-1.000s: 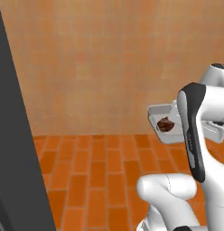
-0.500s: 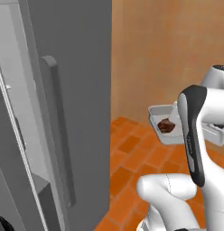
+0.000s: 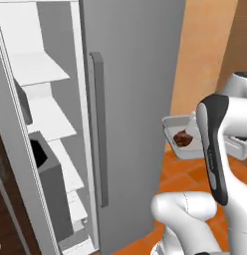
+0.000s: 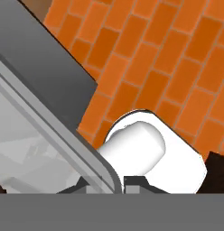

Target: Take the meat container that has the chicken drumstick and place it on the second highest rack of the freezer. Then take the vegetable container that has the avocados and place it on the highest rack of the freezer.

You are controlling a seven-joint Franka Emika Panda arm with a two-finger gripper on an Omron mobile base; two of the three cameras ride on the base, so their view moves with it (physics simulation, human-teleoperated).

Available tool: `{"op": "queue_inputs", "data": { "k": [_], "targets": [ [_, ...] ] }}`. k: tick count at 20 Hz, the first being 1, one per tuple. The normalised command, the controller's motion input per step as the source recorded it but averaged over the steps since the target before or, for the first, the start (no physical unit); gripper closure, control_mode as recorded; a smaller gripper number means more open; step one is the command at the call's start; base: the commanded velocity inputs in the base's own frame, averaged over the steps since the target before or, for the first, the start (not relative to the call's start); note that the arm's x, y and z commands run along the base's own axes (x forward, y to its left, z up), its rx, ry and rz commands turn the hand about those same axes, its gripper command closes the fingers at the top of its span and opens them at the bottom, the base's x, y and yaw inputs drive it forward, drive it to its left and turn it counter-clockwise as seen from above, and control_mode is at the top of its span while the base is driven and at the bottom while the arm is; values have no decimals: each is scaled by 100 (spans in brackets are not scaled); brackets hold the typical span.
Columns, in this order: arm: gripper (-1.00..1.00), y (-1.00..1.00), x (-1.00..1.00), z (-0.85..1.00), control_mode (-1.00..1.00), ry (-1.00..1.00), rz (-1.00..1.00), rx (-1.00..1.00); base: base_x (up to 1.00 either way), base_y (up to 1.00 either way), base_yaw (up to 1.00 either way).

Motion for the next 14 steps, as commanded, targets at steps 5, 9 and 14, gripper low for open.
{"op": "queue_inputs", "data": {
  "k": [5,9,14],
  "targets": [
    [100,0,0,0,100,0,0,0,1,1,59],
    [100,0,0,0,100,0,0,0,-5,17,46],
    [100,0,0,0,100,0,0,0,0,31,30]
  ]
}}
